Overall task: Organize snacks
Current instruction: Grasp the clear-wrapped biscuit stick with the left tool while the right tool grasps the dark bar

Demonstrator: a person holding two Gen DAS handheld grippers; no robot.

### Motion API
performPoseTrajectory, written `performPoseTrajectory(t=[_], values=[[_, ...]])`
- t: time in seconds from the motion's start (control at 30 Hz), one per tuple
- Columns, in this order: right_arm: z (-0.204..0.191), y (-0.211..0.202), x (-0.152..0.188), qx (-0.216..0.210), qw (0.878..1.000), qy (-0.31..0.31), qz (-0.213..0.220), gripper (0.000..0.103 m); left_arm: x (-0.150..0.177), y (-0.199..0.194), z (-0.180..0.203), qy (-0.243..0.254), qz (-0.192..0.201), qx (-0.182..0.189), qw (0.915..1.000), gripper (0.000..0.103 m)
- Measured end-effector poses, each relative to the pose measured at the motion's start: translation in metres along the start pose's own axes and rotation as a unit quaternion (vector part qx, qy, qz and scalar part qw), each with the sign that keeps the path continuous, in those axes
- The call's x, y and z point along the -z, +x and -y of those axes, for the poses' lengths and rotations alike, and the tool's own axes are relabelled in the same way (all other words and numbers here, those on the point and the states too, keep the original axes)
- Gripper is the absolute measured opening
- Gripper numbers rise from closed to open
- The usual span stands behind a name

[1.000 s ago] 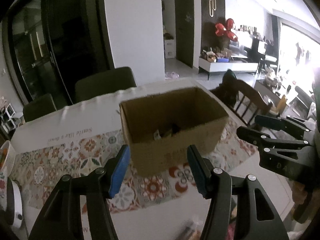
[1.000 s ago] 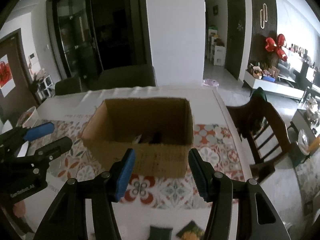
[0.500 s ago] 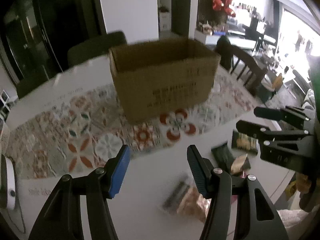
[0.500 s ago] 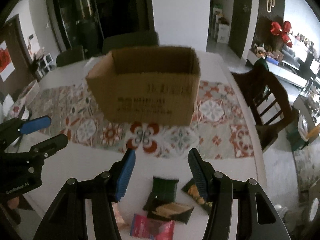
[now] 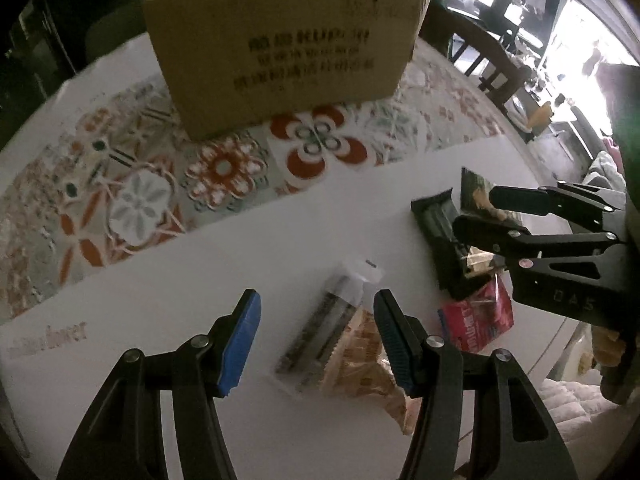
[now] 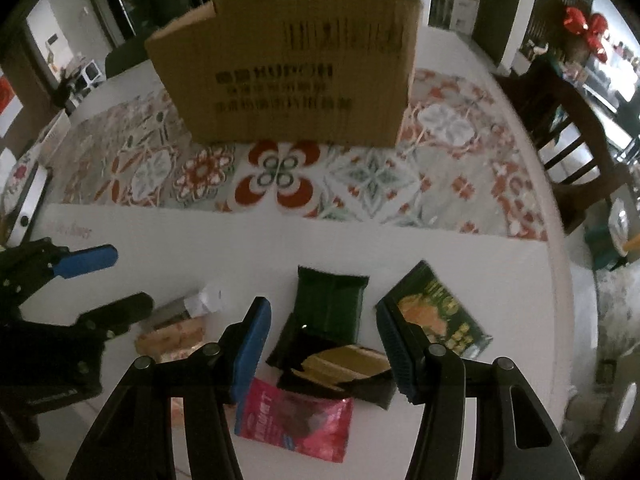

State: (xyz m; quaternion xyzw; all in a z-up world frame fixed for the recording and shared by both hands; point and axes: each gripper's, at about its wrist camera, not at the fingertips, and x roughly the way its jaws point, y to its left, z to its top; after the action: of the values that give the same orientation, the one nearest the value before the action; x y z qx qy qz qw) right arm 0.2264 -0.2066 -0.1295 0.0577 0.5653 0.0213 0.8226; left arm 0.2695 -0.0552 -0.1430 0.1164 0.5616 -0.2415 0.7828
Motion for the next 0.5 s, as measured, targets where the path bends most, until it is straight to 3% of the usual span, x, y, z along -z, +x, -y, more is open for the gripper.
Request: performPoseTrajectory(t=[0.33, 0.5], values=[[0.004, 0.026, 0.001, -0.01, 0.999, 0.014, -0.031, 0.056, 0.0, 0.027, 0.003, 0.002, -0.033, 0.008, 0.9994, 0.057], [0.004, 0.035, -0.001, -0.012, 0.999, 0.016, -0.04, 0.056, -0.001, 0.037, 0.003, -0.001, -0.04, 0.005, 0.9992, 0.05]])
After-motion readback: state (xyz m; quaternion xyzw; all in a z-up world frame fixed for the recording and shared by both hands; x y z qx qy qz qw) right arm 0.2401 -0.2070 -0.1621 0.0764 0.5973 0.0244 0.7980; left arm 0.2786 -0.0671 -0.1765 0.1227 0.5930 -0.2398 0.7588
